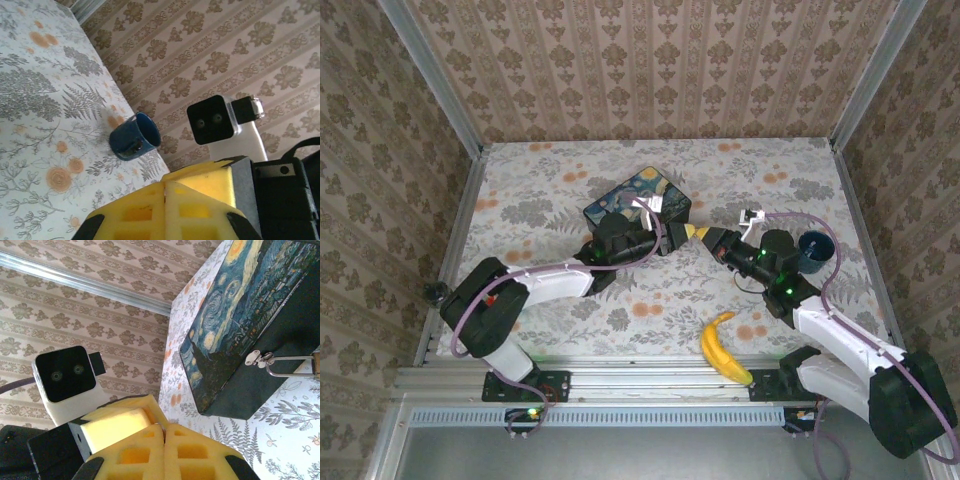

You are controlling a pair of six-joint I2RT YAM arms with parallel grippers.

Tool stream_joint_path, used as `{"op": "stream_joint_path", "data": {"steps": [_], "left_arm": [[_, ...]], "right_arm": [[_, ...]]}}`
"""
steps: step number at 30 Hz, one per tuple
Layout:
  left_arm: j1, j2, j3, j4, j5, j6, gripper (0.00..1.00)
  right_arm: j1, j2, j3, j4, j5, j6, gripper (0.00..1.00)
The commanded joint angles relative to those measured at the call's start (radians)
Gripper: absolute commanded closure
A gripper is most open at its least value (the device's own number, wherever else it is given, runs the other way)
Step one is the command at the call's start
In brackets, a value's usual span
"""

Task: Unlock the padlock with the key

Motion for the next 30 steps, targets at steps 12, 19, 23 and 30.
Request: {"op": "stream_joint_path", "data": {"steps": [12, 19, 23, 30], "left_arm": [[0.066, -0.099, 0.106, -0.290, 0.349, 0.197, 1.00], [0.069, -0.169, 0.192, -0.572, 0.430, 0.375, 1.00], [0.073, -0.177, 0.199, -0.582, 0.437, 0.382, 1.00], [0.074, -0.160, 0.192, -0.474, 0.479, 0.315, 1.00]], "right_arm": [[-0.067, -0.013, 0.077, -0.050, -0.284, -0.230, 0.63], [-0.069, -0.049, 0.099, -0.095, -0.364, -0.337, 0.70], [-0.068, -0.069, 0.088, -0.065, -0.407, -0.346, 0.71], [-0.069, -0.066, 0.066, -0.014, -0.458, -0.336, 0.71]]}}
